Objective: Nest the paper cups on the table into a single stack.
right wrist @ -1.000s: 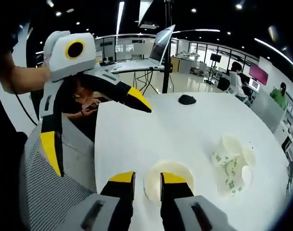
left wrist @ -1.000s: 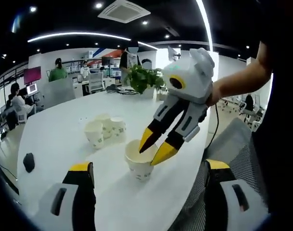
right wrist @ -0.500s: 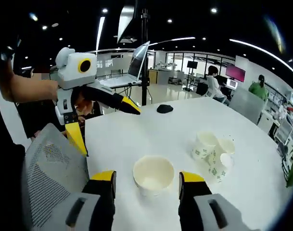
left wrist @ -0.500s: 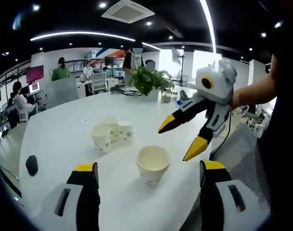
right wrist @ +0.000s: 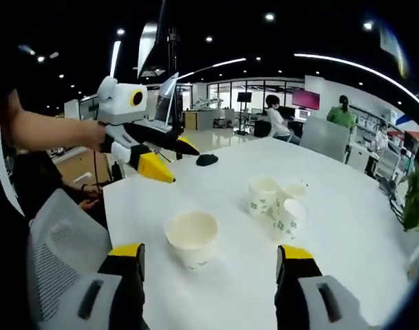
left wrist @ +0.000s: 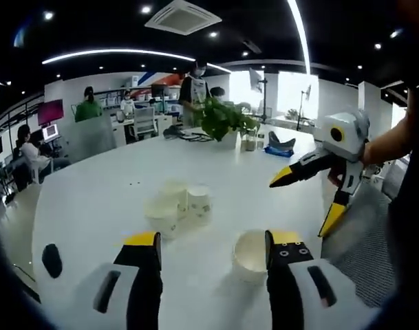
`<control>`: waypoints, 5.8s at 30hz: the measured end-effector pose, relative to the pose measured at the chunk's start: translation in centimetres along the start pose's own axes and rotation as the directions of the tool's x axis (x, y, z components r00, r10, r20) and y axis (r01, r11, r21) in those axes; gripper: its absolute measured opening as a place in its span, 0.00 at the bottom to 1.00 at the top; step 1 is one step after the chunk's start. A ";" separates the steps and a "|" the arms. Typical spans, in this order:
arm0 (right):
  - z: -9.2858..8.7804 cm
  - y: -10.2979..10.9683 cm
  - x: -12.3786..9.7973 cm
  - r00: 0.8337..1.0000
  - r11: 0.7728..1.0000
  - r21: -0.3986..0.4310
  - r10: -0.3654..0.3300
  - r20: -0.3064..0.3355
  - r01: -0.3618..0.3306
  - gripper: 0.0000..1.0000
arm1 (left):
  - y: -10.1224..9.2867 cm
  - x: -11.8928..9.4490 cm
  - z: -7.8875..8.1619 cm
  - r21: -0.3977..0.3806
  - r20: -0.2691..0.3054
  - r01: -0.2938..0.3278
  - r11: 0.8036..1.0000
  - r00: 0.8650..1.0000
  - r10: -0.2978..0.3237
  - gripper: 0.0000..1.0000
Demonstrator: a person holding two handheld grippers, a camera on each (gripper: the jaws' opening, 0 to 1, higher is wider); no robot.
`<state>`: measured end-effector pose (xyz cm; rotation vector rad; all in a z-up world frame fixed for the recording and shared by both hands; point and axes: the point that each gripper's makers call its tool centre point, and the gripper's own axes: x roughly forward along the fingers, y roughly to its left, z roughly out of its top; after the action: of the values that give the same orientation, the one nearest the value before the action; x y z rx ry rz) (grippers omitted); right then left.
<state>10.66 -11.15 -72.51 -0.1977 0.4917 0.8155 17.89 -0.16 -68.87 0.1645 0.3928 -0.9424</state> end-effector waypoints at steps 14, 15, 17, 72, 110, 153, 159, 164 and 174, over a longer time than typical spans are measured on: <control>-2.5 -1.4 -1.9 0.997 0.997 0.045 -0.064 0.042 0.062 1.00 | 3.7 5.5 -1.1 0.077 -0.082 0.020 0.997 0.997 -0.013 0.45; -2.7 -1.4 -2.0 0.997 0.997 0.045 -0.065 0.045 0.063 1.00 | 3.9 5.7 -0.8 0.082 -0.084 0.021 0.996 0.996 -0.014 0.45; -2.9 -1.4 -2.1 0.996 0.997 0.048 -0.067 0.053 0.065 1.00 | 4.5 6.6 -0.9 0.081 -0.092 0.019 0.997 0.996 -0.012 0.44; -6.5 -2.0 -2.1 0.992 0.979 0.166 -0.123 0.006 0.120 0.96 | 6.9 14.8 -4.0 0.315 -0.365 0.187 0.931 0.929 -0.064 0.00; -5.1 -1.7 -2.4 0.991 0.984 0.137 -0.119 0.055 0.111 1.00 | 4.2 5.1 -1.3 0.346 -0.305 0.116 0.931 0.952 -0.005 0.00; -4.7 -1.0 -2.4 0.993 0.991 0.092 -0.099 0.065 0.092 1.00 | -8.8 -0.3 1.8 0.367 -0.265 0.259 0.894 0.950 -0.167 0.00; -4.9 -1.1 -2.3 0.993 0.991 0.090 -0.100 0.061 0.094 1.00 | -9.3 0.2 1.3 0.367 -0.278 0.277 0.888 0.944 -0.179 0.00; -4.8 -1.0 -2.3 0.993 0.991 0.090 -0.101 0.060 0.095 1.00 | -9.6 0.7 0.6 0.367 -0.292 0.292 0.883 0.938 -0.188 0.00; -4.9 -0.9 -2.4 0.994 0.992 0.089 -0.100 0.053 0.095 0.99 | -10.2 1.8 -0.9 0.385 -0.321 0.308 0.870 0.928 -0.186 0.00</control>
<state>8.28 -15.00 -75.59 -0.1172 0.4586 0.7012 10.28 -7.20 -70.08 0.6704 0.4643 -1.2633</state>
